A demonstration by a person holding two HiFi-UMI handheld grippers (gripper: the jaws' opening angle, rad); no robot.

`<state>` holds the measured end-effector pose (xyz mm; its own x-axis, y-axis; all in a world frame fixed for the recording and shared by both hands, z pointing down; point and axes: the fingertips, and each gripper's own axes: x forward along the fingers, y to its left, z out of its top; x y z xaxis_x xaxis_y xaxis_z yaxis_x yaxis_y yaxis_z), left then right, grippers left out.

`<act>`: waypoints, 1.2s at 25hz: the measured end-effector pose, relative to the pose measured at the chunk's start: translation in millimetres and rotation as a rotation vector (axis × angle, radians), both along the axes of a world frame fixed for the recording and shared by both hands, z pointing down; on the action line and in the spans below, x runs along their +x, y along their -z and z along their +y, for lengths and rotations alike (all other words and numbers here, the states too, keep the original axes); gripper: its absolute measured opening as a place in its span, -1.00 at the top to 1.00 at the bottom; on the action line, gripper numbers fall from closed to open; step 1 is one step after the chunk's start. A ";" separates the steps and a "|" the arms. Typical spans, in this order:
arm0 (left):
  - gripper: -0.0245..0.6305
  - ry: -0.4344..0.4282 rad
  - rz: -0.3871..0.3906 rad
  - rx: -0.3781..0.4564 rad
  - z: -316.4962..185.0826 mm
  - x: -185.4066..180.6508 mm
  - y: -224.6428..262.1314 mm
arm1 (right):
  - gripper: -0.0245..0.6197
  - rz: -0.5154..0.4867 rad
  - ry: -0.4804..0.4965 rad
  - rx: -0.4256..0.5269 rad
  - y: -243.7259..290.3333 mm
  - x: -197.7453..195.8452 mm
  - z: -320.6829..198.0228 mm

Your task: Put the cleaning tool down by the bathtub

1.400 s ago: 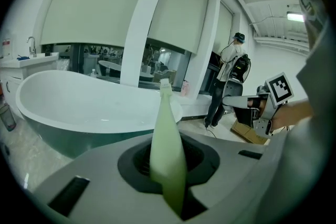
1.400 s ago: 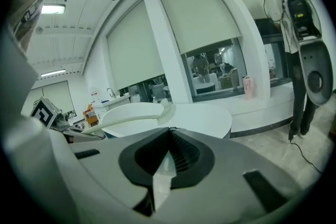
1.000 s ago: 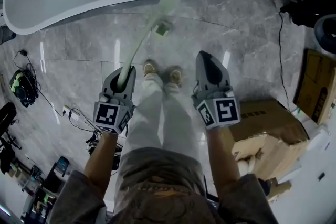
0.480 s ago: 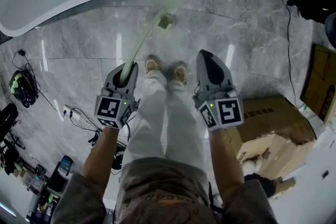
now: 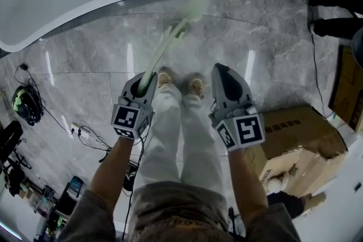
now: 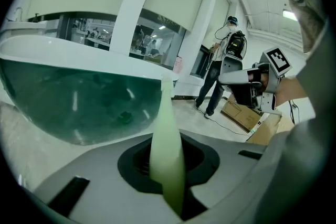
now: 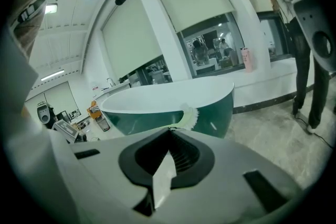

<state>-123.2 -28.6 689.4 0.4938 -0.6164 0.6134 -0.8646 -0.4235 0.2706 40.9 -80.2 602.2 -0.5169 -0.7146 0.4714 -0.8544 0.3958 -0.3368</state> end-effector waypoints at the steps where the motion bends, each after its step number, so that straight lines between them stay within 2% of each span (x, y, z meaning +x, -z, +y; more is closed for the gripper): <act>1: 0.81 -0.004 0.000 -0.008 1.9 0.8 -2.4 | 0.92 -0.002 -0.001 -0.004 -1.2 0.0 0.7; 9: 0.81 0.020 -0.076 -0.125 22.7 -16.2 -42.7 | 0.92 -0.014 0.003 -0.028 -11.3 -4.9 4.6; 13: 0.81 0.015 -0.112 -0.180 20.6 -21.6 -65.2 | 0.92 -0.014 0.004 -0.041 -17.6 -7.6 6.9; 19: 0.81 0.028 -0.146 -0.218 2.4 -23.0 -98.9 | 0.92 -0.011 0.013 -0.052 -26.9 -14.1 5.9; 23: 0.81 0.023 -0.225 -0.330 0.2 -24.3 -126.4 | 0.92 -0.012 0.003 -0.058 -28.6 -14.8 3.6; 30: 0.81 -0.062 -0.362 -0.473 -15.3 -21.6 -164.5 | 0.92 -0.016 -0.010 -0.072 -32.5 -13.6 1.1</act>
